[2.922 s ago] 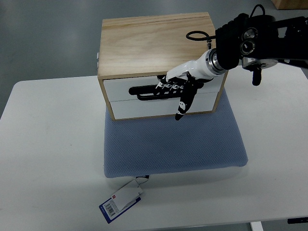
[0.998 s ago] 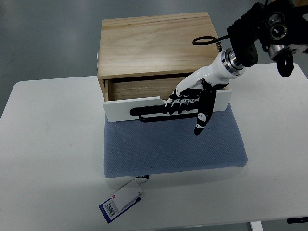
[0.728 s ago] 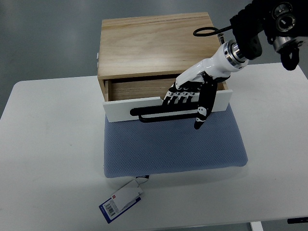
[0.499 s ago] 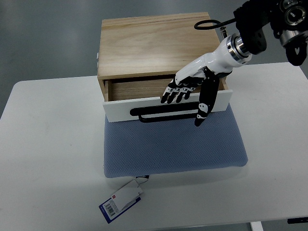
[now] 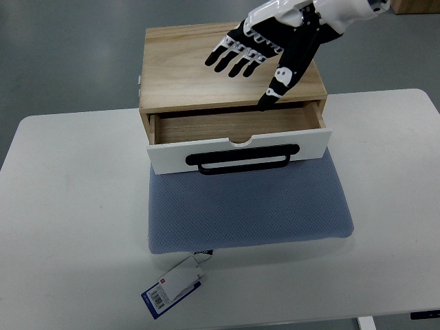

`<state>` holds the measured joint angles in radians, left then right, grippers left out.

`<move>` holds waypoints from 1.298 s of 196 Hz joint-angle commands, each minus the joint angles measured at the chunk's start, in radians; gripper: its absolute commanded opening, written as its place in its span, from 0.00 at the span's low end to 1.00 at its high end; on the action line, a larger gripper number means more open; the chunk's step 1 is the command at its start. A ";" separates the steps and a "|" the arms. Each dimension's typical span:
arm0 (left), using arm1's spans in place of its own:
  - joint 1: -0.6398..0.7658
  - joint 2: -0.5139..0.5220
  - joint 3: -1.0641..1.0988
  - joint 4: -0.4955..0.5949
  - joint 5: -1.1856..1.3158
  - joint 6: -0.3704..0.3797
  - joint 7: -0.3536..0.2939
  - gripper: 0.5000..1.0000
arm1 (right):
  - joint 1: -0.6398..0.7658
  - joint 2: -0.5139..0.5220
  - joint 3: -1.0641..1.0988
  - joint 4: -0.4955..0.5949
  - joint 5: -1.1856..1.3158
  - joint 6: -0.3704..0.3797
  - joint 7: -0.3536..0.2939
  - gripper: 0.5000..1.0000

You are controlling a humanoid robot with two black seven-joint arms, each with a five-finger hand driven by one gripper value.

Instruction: Open wood drawer with right hand

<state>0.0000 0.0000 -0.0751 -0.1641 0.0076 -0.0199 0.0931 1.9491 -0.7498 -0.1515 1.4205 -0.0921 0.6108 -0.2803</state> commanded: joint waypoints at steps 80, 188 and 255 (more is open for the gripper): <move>0.000 0.000 0.000 0.000 0.000 0.000 0.000 1.00 | -0.438 -0.151 0.397 -0.184 0.055 -0.368 0.118 0.84; 0.002 0.000 0.000 0.000 0.000 0.000 0.000 1.00 | -1.033 -0.066 0.981 -0.342 0.034 -0.586 0.219 0.84; 0.000 0.000 0.002 0.000 0.000 0.000 0.000 1.00 | -1.231 0.087 1.169 -0.407 -0.074 -0.589 0.280 0.85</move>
<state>0.0008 0.0000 -0.0751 -0.1641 0.0076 -0.0200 0.0935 0.7620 -0.7104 0.9718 1.0227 -0.1016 0.0226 -0.0080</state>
